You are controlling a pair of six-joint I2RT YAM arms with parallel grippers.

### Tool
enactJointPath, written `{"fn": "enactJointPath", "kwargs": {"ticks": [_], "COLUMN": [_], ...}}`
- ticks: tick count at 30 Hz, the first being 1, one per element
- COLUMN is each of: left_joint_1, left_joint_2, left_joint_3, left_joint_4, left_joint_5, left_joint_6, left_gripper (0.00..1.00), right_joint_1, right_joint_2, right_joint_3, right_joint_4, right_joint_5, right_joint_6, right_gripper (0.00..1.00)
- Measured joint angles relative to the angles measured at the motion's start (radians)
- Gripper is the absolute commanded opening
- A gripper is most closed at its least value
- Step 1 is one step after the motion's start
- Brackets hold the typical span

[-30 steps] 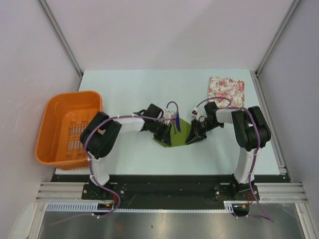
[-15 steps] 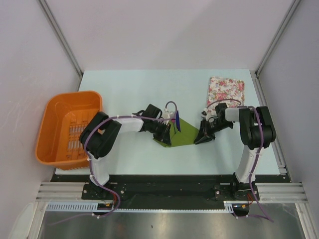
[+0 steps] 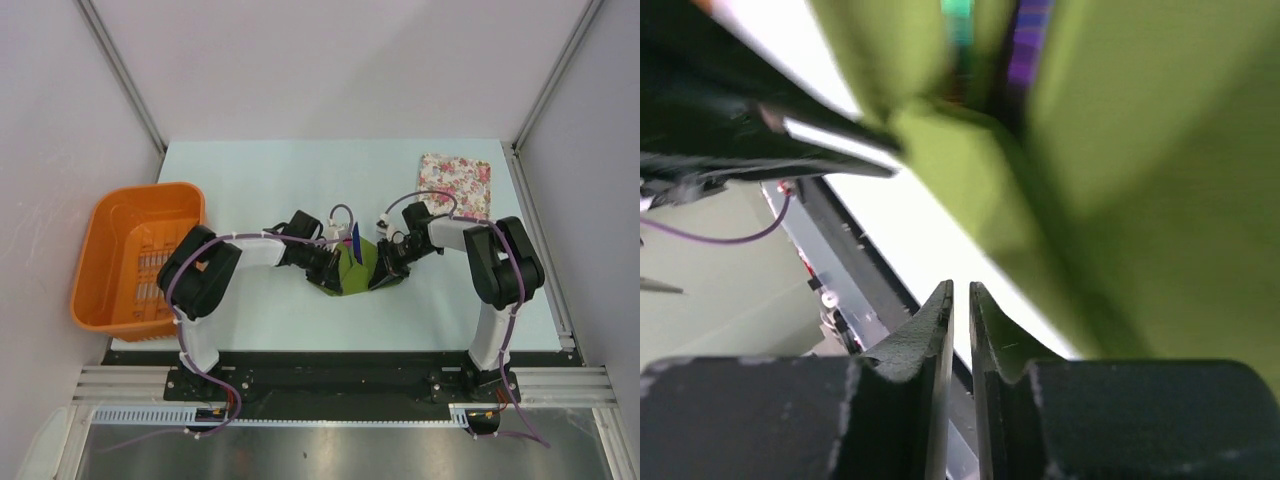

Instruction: Place the utensils on the paper napkin and roll it up

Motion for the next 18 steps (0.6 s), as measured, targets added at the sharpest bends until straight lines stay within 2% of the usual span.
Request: {"fn": "enactJointPath", "kwargs": {"ticks": [8, 12, 18], "left_joint_1": [0.018, 0.011, -0.004], "left_joint_2": [-0.039, -0.072, -0.041], "left_joint_3": [-0.041, -0.036, 0.002], "left_joint_4": [-0.004, 0.001, 0.050], "left_joint_5": [0.055, 0.114, 0.182], "left_joint_6": [0.001, -0.005, -0.063], "left_gripper": [0.26, 0.27, 0.27], "right_joint_1": [-0.010, -0.009, -0.009], "right_joint_2": [0.080, 0.081, 0.086], "right_joint_3": [0.004, 0.006, 0.010], "right_joint_4": [0.000, -0.002, -0.005], "right_joint_5": [0.034, 0.035, 0.034], "right_joint_6": [0.008, 0.011, 0.019], "right_gripper": [0.15, 0.15, 0.14]}}
